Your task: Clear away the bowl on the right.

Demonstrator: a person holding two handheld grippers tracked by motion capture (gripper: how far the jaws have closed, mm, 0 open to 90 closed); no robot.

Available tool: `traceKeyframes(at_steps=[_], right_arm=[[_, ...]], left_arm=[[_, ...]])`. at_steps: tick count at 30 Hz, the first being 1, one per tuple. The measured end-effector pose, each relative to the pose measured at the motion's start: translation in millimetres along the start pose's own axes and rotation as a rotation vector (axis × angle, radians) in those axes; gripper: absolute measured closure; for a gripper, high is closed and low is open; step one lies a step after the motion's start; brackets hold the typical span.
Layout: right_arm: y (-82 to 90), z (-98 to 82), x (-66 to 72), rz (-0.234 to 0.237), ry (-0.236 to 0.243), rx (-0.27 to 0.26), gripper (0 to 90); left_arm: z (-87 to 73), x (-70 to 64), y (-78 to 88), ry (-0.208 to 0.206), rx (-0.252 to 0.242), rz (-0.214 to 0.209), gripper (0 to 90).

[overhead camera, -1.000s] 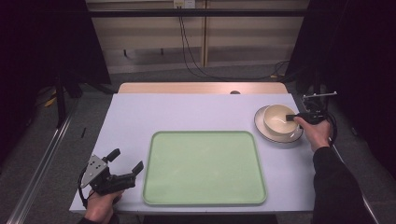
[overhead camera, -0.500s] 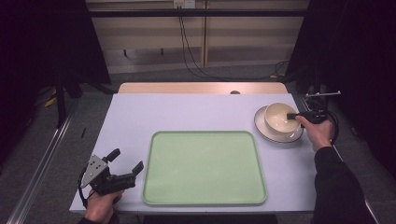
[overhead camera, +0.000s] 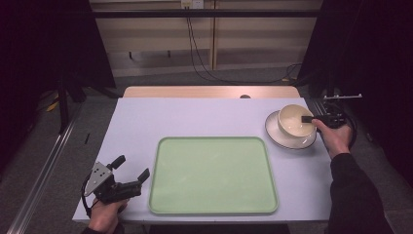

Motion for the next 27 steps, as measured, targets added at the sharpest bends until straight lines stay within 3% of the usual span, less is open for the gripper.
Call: traceKeyframes(at_steps=[27], right_arm=[[24.6, 13.1, 11.6, 0.063, 0.026, -0.074, 83.8]], left_arm=[[0.0, -0.1, 0.0, -0.003, 0.001, -0.001, 0.3]])
Point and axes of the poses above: each handheld gripper's, and its own axes: y roughly backward along the jaws, z roughly out of its top, x roughly to its left, the point moved 6 cm from there along -y, roughly forward along the jaws, and after that the axes turned 1 degree about -y, right-handed, at the moved point
